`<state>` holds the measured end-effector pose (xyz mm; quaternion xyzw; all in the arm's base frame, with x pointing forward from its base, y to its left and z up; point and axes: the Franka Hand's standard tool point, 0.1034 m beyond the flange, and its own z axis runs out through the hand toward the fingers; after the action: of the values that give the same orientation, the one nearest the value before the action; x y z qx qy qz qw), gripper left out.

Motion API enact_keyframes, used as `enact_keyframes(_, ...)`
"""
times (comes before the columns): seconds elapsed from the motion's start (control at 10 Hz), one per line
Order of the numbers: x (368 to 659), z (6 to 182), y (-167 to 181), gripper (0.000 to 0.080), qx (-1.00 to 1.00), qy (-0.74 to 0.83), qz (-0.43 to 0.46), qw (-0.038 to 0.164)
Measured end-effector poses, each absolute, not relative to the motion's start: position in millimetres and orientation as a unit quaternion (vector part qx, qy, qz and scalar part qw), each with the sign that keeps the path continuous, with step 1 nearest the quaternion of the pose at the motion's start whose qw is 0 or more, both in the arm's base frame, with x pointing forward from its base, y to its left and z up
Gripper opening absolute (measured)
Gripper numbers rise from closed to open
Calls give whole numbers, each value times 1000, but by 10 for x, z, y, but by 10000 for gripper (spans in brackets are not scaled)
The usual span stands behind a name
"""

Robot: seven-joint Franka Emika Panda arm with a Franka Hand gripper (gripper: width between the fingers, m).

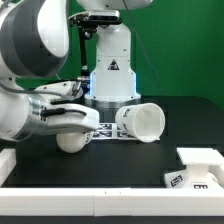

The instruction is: Assemble lamp

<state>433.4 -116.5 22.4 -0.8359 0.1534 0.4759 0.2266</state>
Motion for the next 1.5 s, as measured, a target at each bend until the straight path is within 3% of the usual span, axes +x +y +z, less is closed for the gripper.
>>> enact_keyframes(0.5,4340,111,-1012,699,-833,142,486,223)
enact_keyframes(0.6,4338,112,-1007,578,-833,142,487,223)
enact_keyframes(1.0,4365,145,-970,573,-836,135,486,217)
enact_keyframes(1.4,4763,904,-567,573,-851,99,471,208)
enact_keyframes(1.5,4913,1020,-486,573,-853,107,468,206)
